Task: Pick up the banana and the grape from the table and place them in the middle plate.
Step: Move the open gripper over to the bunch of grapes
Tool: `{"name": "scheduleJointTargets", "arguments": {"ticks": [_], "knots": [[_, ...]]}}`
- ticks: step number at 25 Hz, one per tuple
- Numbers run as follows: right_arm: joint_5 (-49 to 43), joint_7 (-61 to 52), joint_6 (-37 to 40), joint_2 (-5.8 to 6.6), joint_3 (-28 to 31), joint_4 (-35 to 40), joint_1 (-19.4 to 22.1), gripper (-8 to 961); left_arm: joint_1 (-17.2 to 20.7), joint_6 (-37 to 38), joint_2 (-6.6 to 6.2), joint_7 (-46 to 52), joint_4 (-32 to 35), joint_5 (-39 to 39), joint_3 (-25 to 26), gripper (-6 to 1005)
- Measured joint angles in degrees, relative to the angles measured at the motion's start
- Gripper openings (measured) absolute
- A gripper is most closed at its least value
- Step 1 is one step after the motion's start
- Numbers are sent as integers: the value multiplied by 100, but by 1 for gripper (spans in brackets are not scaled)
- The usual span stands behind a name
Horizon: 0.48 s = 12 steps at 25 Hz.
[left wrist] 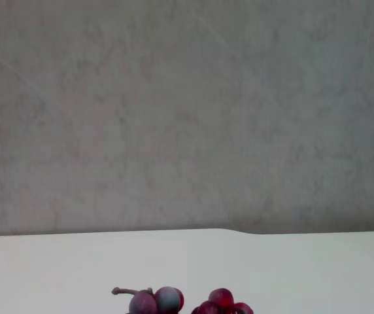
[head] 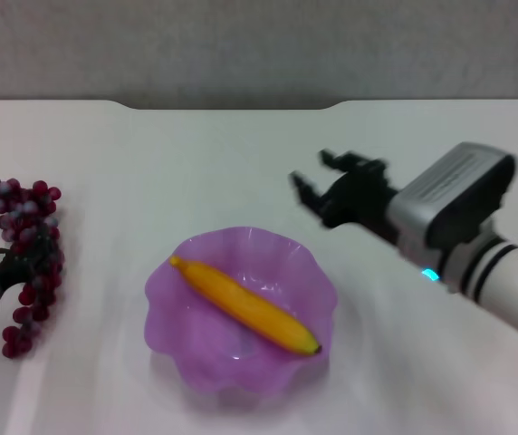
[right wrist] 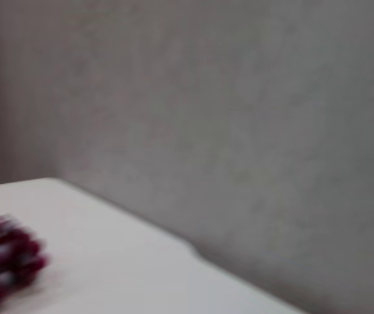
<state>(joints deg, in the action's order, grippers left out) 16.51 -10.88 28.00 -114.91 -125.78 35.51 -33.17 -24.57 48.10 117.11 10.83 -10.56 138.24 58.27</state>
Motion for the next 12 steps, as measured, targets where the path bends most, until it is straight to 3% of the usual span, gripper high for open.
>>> {"name": "scheduleJointTargets", "arguments": {"ticks": [3,9,12], "knots": [[1,384,-1,7,529,235,320,487,5,-7,-2,-8,2,6,0,896],[66,1754,230,-46,1636,1260,1530,247,-11,-11,-5,-11,3,10,0,896],[296,1869,715,-57,1896,1431,1991,187,-13,-11,-4,-11,2,10,0,896]]}}
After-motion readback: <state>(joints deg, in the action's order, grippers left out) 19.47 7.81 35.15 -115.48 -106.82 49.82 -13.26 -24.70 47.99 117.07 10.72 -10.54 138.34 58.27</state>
